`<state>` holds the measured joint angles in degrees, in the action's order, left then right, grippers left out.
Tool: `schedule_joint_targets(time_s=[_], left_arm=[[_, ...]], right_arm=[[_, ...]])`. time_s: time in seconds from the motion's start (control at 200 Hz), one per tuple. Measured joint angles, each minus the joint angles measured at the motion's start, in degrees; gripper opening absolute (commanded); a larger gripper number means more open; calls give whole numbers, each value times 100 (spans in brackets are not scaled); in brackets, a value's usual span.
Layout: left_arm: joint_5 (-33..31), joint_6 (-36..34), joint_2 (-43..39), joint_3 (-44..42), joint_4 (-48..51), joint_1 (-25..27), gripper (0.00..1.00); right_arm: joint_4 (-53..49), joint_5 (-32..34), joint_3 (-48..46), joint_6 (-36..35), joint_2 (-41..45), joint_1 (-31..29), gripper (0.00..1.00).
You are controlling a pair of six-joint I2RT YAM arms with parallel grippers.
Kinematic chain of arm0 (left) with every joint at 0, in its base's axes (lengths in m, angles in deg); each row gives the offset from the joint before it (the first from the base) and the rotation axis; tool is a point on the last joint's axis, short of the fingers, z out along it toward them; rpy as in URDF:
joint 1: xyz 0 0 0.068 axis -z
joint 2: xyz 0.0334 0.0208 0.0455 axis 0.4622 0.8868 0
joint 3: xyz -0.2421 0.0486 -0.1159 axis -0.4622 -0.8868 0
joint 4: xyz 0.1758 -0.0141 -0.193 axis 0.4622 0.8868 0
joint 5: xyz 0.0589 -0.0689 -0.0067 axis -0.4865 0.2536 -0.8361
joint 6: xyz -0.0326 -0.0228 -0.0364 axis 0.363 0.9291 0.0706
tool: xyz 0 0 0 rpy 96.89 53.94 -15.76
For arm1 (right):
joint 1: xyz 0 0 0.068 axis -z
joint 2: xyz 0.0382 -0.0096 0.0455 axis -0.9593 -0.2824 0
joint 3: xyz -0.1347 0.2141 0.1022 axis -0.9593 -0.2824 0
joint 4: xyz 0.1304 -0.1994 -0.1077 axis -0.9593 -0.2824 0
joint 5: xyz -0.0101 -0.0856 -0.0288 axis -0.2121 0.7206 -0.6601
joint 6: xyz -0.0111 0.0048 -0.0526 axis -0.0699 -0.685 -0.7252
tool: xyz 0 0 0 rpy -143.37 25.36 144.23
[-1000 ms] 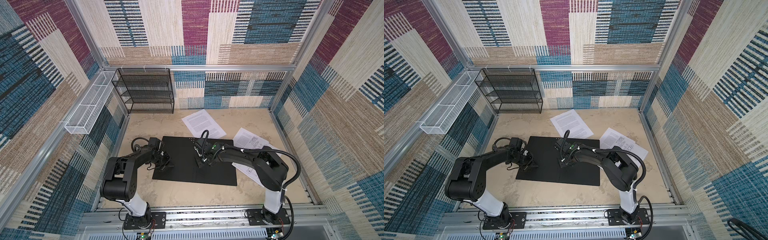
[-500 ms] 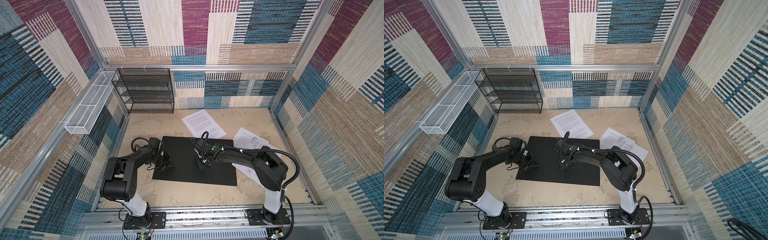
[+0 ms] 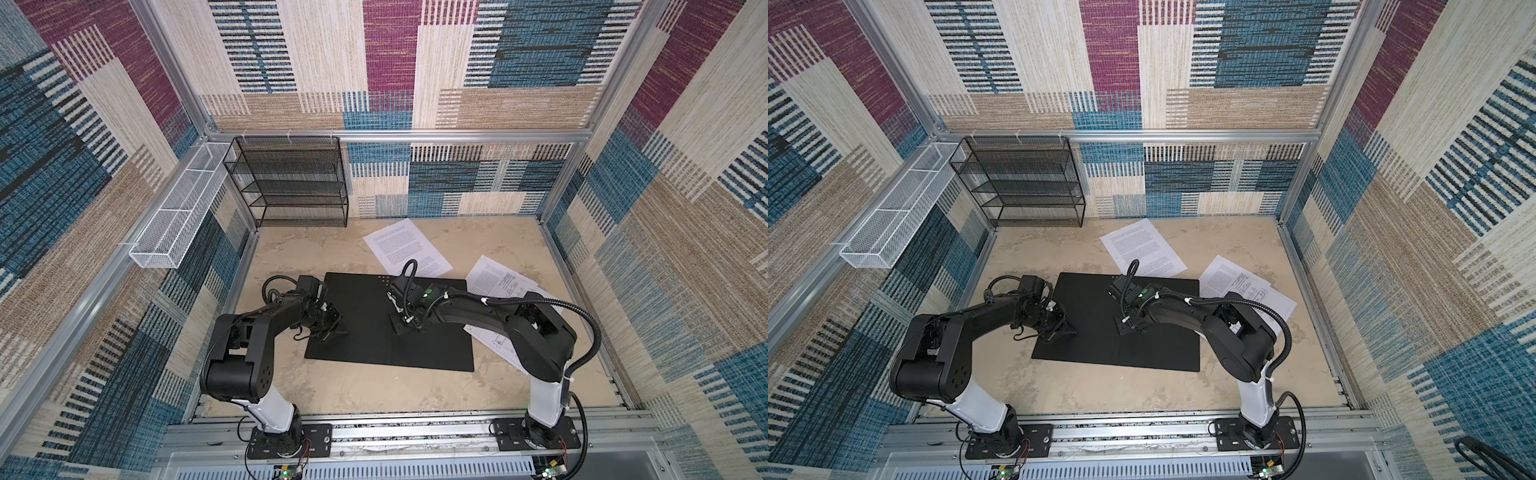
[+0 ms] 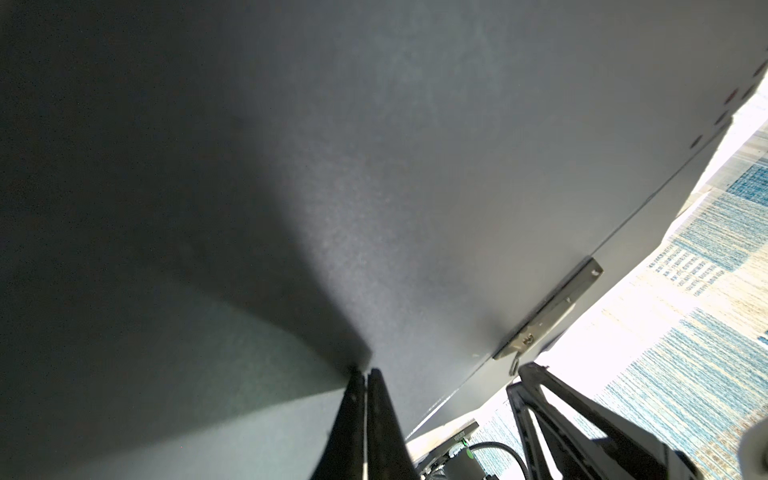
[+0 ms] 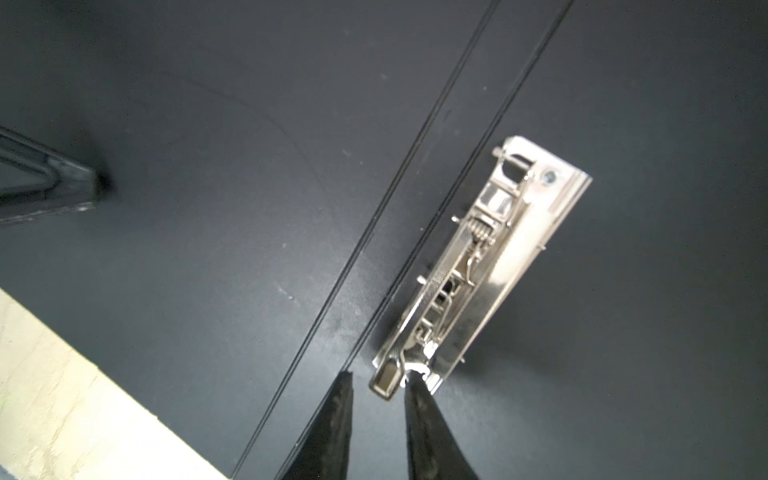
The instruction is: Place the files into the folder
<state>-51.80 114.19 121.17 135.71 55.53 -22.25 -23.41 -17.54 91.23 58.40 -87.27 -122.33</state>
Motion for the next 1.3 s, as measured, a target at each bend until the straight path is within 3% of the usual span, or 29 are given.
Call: schedule_joint_targets(time_s=[0.501,0.766,1.017,1.302], left_arm=[[59,-2,-11,-37,-46,-28,7],[63,0,-17,-44,-50,-50,7],[68,0,-42,-74,-85,-66,6],[68,0,-48,-72,-85,-92,6]], right_arm=[[-61,155,120,0,-142,4,21],[13,201,28,55,-144,0,15],[131,240,-83,81,-127,0,1],[610,262,-485,83,-98,0,0]])
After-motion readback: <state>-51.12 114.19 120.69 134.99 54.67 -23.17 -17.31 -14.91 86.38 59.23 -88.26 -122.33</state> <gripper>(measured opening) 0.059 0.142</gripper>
